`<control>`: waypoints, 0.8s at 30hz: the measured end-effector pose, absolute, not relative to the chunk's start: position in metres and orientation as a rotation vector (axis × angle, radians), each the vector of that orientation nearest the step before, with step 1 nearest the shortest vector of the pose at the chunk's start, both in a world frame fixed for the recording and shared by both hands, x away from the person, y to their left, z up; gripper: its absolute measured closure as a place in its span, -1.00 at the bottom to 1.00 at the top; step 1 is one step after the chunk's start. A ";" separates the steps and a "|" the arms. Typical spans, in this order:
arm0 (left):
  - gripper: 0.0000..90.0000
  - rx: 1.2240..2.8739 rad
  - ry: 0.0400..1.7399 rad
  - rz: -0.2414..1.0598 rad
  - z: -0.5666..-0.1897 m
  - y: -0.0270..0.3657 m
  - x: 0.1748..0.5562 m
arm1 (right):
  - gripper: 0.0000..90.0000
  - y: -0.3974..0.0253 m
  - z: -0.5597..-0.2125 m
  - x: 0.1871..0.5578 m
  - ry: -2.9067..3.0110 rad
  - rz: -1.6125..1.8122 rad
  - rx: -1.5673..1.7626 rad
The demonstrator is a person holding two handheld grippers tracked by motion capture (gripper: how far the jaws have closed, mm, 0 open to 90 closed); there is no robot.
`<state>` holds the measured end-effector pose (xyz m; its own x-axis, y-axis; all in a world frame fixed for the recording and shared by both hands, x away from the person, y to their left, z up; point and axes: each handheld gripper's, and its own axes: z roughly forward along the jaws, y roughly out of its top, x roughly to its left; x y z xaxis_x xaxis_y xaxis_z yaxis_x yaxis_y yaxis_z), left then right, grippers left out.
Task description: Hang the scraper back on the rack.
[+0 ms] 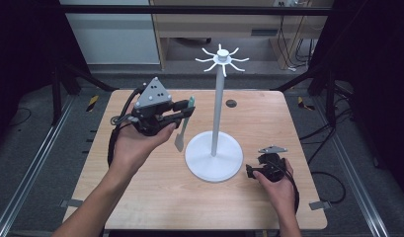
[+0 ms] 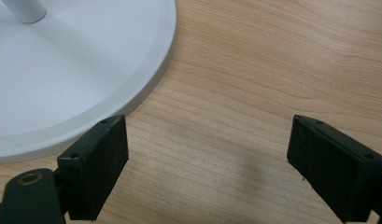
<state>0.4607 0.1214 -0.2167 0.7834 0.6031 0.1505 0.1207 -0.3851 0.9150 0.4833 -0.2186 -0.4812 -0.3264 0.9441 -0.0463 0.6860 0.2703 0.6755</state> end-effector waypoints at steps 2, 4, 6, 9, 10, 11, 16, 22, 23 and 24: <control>0.64 1.908 0.551 0.570 -0.211 0.120 0.462 | -0.71 -0.219 -0.481 0.483 2.104 0.779 1.471; 0.64 1.904 0.548 0.574 -0.205 0.119 0.464 | -0.71 -0.219 -0.481 0.483 2.103 0.779 1.472; 0.64 1.898 0.547 0.584 -0.199 0.117 0.464 | -0.71 -0.219 -0.481 0.483 2.105 0.777 1.468; 0.64 1.886 0.549 0.591 -0.191 0.114 0.466 | -0.72 -0.218 -0.481 0.483 2.107 0.776 1.474; 0.64 1.879 0.549 0.588 -0.189 0.114 0.466 | -0.72 -0.218 -0.481 0.483 2.107 0.777 1.474; 0.64 1.876 0.549 0.588 -0.187 0.113 0.467 | -0.72 -0.218 -0.481 0.483 2.107 0.778 1.473; 0.64 1.860 0.550 0.604 -0.177 0.109 0.470 | -0.72 -0.219 -0.481 0.483 2.107 0.783 1.479; 0.64 1.847 0.539 0.611 -0.171 0.104 0.468 | -0.72 -0.218 -0.482 0.483 2.105 0.779 1.477; 0.64 1.848 0.538 0.616 -0.170 0.103 0.468 | -0.72 -0.218 -0.481 0.483 2.106 0.780 1.477; 0.64 1.848 0.537 0.622 -0.169 0.102 0.468 | -0.72 -0.218 -0.481 0.483 2.105 0.781 1.477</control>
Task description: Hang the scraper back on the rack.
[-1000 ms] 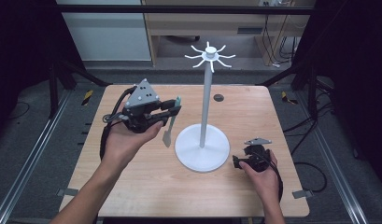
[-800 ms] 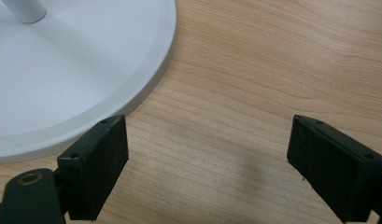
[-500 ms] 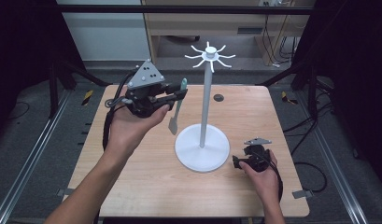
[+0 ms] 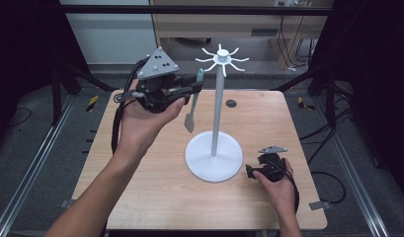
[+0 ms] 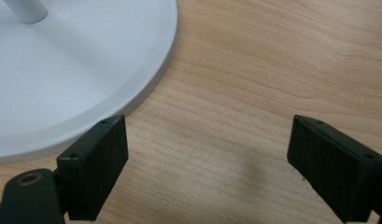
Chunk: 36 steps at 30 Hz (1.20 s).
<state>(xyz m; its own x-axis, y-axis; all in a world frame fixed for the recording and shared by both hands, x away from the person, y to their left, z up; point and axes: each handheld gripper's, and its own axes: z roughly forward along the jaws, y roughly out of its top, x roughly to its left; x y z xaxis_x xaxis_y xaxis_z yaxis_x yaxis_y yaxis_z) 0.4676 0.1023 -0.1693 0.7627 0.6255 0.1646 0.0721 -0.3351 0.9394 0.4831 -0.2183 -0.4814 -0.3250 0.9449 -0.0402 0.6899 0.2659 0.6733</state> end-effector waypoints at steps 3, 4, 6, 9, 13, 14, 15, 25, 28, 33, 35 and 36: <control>0.64 1.853 0.540 0.613 -0.169 0.101 0.470 | -0.72 -0.219 -0.481 0.483 2.105 0.779 1.476; 0.64 1.854 0.543 0.608 -0.170 0.100 0.471 | -0.72 -0.219 -0.481 0.483 2.101 0.784 1.481; 0.64 1.853 0.546 0.603 -0.170 0.100 0.472 | -0.72 -0.219 -0.481 0.483 2.102 0.781 1.479; 0.64 1.853 0.550 0.604 -0.171 0.099 0.474 | -0.72 -0.219 -0.481 0.483 2.101 0.782 1.479; 0.64 1.855 0.552 0.603 -0.171 0.097 0.475 | -0.72 -0.220 -0.481 0.483 2.099 0.783 1.477; 0.64 1.861 0.555 0.608 -0.171 0.096 0.476 | -0.72 -0.220 -0.481 0.483 2.099 0.784 1.477; 0.64 1.864 0.559 0.612 -0.171 0.096 0.477 | -0.72 -0.220 -0.481 0.483 2.100 0.783 1.475; 0.64 1.863 0.554 0.593 -0.174 0.093 0.479 | -0.72 -0.220 -0.481 0.483 2.100 0.786 1.483; 0.64 1.863 0.555 0.592 -0.175 0.093 0.479 | -0.72 -0.220 -0.481 0.483 2.099 0.786 1.481; 0.64 1.862 0.555 0.591 -0.175 0.094 0.479 | -0.72 -0.220 -0.481 0.483 2.101 0.784 1.484; 0.64 1.860 0.555 0.591 -0.175 0.094 0.479 | -0.72 -0.220 -0.481 0.483 2.101 0.783 1.483; 0.64 1.860 0.555 0.591 -0.176 0.094 0.479 | -0.72 -0.220 -0.481 0.483 2.101 0.783 1.483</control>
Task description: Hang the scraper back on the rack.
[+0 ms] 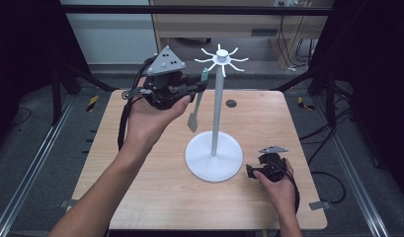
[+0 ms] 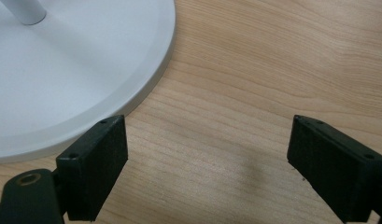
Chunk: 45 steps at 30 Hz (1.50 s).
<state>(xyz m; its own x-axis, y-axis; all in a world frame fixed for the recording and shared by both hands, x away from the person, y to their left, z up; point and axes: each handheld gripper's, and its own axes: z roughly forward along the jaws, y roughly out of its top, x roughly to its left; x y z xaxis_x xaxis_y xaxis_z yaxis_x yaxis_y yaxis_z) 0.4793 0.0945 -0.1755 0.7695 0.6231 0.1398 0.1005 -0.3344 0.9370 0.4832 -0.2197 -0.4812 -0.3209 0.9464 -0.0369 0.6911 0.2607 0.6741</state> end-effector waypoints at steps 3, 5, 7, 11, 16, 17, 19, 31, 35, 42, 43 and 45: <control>0.64 1.862 0.553 0.591 -0.176 0.094 0.480 | -0.72 -0.220 -0.481 0.483 2.101 0.783 1.481; 0.64 1.860 0.555 0.589 -0.175 0.094 0.480 | -0.72 -0.220 -0.481 0.483 2.101 0.783 1.481; 0.64 1.858 0.557 0.585 -0.176 0.094 0.481 | -0.72 -0.220 -0.481 0.483 2.101 0.783 1.477; 0.64 1.853 0.560 0.579 -0.177 0.092 0.482 | -0.72 -0.219 -0.481 0.483 2.103 0.782 1.481; 0.64 1.852 0.561 0.584 -0.177 0.091 0.482 | -0.72 -0.219 -0.481 0.483 2.104 0.782 1.481; 0.64 1.852 0.561 0.583 -0.177 0.091 0.482 | -0.72 -0.219 -0.481 0.483 2.104 0.782 1.481; 0.64 1.851 0.562 0.583 -0.178 0.092 0.482 | -0.72 -0.219 -0.482 0.483 2.106 0.780 1.479; 0.63 1.838 0.567 0.581 -0.179 0.092 0.483 | -0.73 -0.218 -0.482 0.483 2.111 0.780 1.482; 0.63 1.836 0.568 0.583 -0.179 0.092 0.484 | -0.73 -0.219 -0.482 0.483 2.111 0.779 1.483; 0.56 1.832 0.570 0.588 -0.179 0.092 0.484 | -0.73 -0.219 -0.482 0.483 2.110 0.780 1.482; 0.54 1.831 0.571 0.587 -0.179 0.092 0.484 | -0.73 -0.219 -0.482 0.483 2.109 0.781 1.483; 0.52 1.831 0.573 0.588 -0.179 0.092 0.484 | -0.73 -0.219 -0.482 0.483 2.108 0.781 1.483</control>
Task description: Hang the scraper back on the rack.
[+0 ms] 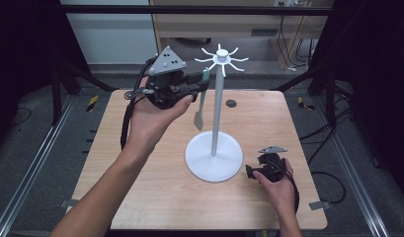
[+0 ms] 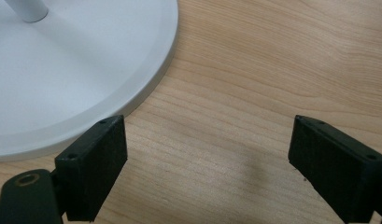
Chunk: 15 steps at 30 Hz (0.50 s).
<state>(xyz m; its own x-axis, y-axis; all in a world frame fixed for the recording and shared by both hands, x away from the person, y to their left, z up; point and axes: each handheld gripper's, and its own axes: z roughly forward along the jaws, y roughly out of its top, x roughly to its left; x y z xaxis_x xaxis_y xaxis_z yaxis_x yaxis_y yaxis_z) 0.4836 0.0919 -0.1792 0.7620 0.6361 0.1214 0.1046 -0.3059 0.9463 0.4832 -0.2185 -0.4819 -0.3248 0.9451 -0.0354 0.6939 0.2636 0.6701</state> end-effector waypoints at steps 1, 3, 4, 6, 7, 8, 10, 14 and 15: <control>0.50 1.830 0.574 0.589 -0.179 0.092 0.484 | -0.73 -0.219 -0.482 0.483 2.110 0.781 1.483; 0.49 1.827 0.575 0.589 -0.179 0.092 0.483 | -0.73 -0.219 -0.482 0.483 2.110 0.780 1.481; 0.47 1.825 0.575 0.591 -0.180 0.093 0.483 | -0.73 -0.219 -0.482 0.483 2.111 0.780 1.480; 0.44 1.821 0.577 0.594 -0.180 0.093 0.483 | -0.73 -0.218 -0.482 0.483 2.111 0.782 1.483; 0.42 1.821 0.578 0.598 -0.180 0.093 0.483 | -0.73 -0.218 -0.482 0.483 2.110 0.783 1.484; 0.41 1.820 0.579 0.600 -0.180 0.093 0.483 | -0.73 -0.218 -0.482 0.483 2.110 0.783 1.484; 0.38 1.818 0.582 0.606 -0.181 0.094 0.482 | -0.73 -0.218 -0.482 0.483 2.111 0.781 1.484; 0.30 1.806 0.582 0.621 -0.179 0.097 0.480 | -0.74 -0.218 -0.482 0.483 2.111 0.781 1.484; 0.29 1.800 0.583 0.623 -0.179 0.098 0.480 | -0.73 -0.218 -0.482 0.483 2.110 0.781 1.484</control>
<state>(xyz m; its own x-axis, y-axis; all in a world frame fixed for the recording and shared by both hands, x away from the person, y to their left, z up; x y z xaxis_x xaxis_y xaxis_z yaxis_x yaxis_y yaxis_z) 0.4798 0.0978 -0.1792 0.7416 0.6580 0.1311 0.0875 -0.2885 0.9535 0.4832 -0.2181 -0.4820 -0.3255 0.9449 -0.0343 0.6951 0.2638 0.6687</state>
